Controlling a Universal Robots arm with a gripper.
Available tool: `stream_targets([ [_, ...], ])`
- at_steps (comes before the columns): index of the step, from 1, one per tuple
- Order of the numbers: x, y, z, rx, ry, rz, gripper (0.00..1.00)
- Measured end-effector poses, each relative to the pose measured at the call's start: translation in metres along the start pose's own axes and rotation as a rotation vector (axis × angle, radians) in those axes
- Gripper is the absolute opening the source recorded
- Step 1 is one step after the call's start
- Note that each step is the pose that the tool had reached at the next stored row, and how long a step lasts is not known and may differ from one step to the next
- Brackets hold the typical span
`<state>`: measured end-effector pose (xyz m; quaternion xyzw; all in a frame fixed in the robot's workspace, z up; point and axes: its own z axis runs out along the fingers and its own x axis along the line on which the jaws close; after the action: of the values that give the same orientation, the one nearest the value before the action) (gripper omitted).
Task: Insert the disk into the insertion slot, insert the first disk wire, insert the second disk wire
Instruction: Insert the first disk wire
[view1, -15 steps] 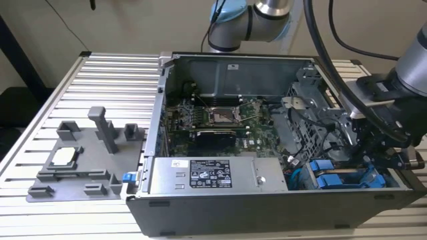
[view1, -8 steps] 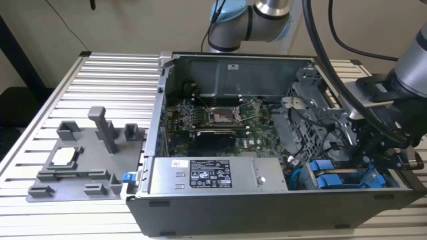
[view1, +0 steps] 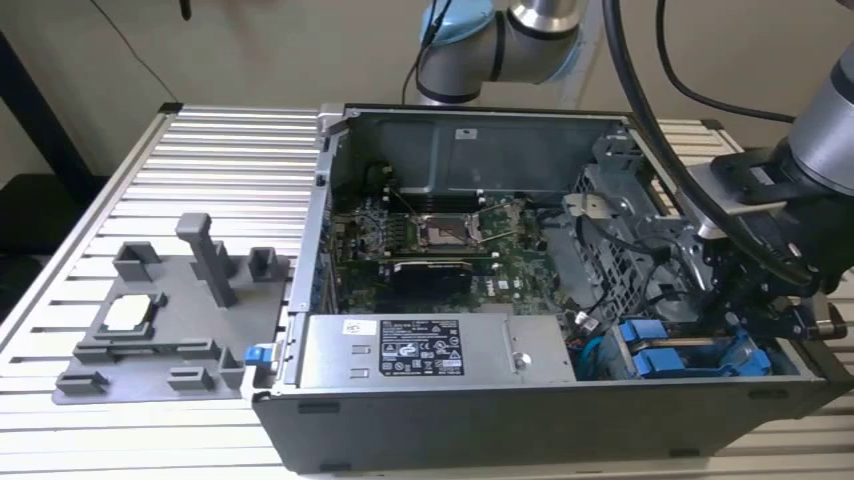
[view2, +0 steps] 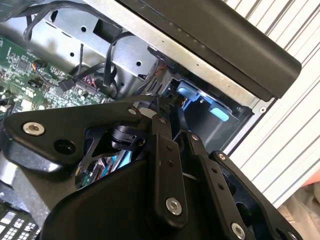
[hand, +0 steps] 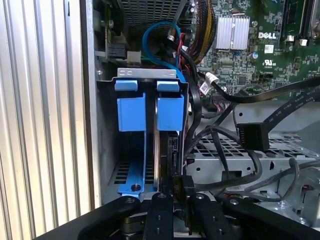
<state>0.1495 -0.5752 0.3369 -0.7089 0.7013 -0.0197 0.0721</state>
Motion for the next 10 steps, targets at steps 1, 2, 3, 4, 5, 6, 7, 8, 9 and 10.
stream_targets([
  [1, -0.0001, 0.0, 0.0, 0.0001, 0.0, 0.0, 0.19],
  [2, -0.0003, 0.0, 0.0004, 0.0001, -0.001, 0.001, 0.19],
  [3, -0.0003, 0.0001, 0.0008, 0.0001, -0.0015, 0.001, 0.19],
  [4, -0.0005, 0.0, 0.0003, 0.0002, -0.0004, 0.001, 0.19],
  [5, -0.0006, 0.0, 0.0001, 0.0002, 0.0001, 0.001, 0.19],
  [6, -0.0006, 0.0, 0.0001, 0.0002, 0.0, 0.002, 0.19],
  [7, -0.0007, 0.0, 0.0, 0.0002, 0.0001, 0.002, 0.19],
  [8, -0.0007, 0.0, 0.0001, 0.0002, 0.0, 0.002, 0.19],
  [9, -0.0007, 0.0, 0.0002, 0.0002, 0.0001, 0.002, 0.19],
  [10, -0.0008, 0.0001, 0.0005, 0.0002, 0.0, 0.002, 0.19],
])
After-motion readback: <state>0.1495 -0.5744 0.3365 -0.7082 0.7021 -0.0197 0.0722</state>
